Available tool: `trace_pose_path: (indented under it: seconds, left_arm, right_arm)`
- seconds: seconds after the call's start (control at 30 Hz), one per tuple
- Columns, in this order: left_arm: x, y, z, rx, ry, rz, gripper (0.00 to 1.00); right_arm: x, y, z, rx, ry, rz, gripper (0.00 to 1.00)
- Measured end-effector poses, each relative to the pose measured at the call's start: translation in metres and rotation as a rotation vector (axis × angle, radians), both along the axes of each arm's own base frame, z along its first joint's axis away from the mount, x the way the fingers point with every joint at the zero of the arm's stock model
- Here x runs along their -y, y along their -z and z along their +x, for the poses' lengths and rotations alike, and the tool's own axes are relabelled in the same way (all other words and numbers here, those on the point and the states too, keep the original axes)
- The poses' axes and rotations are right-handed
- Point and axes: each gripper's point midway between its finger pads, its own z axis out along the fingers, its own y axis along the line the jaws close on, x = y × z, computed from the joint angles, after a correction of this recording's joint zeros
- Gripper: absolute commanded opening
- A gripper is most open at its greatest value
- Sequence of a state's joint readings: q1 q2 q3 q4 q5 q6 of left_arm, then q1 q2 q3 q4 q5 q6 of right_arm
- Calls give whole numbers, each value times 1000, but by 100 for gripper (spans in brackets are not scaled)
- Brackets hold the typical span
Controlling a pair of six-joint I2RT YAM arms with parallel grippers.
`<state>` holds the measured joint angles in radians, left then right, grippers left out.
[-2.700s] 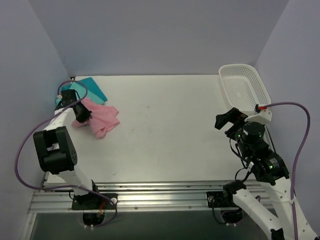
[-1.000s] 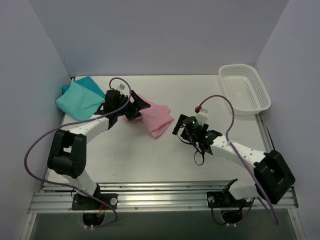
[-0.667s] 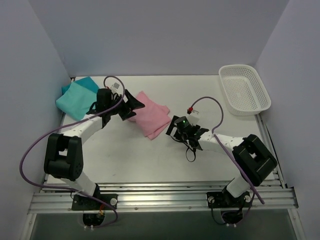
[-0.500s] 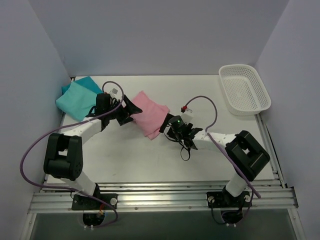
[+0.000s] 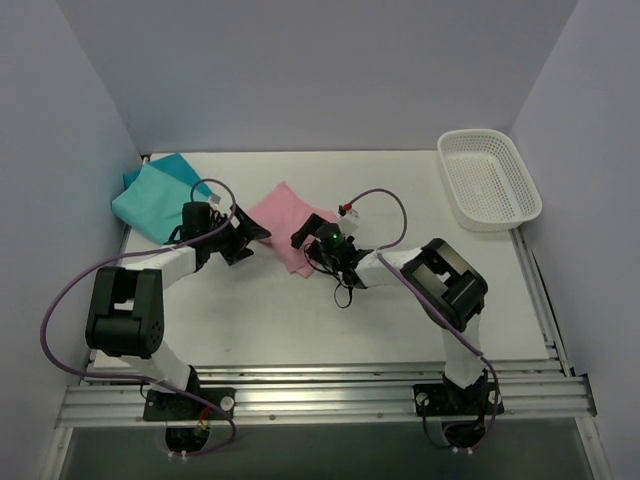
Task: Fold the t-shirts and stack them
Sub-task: Put the neatly folded tshirt into the corner of the board with the left arm
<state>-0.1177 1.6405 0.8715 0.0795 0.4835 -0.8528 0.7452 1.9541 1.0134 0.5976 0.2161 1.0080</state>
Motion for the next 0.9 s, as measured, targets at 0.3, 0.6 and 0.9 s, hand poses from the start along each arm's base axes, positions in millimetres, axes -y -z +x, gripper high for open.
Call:
trace_pose_path:
  seconds: [0.3, 0.6, 0.9]
  left_arm:
    - [-34, 10, 5, -12, -76, 32, 94]
    - [-86, 14, 50, -12, -206, 200, 94]
    - [-61, 47, 116, -5, -137, 263, 94]
  right_arm:
    - [-2, 24, 40, 12, 34, 146, 0]
    - [42, 23, 48, -5, 86, 140, 0]
    - [111, 15, 59, -64, 192, 20, 0]
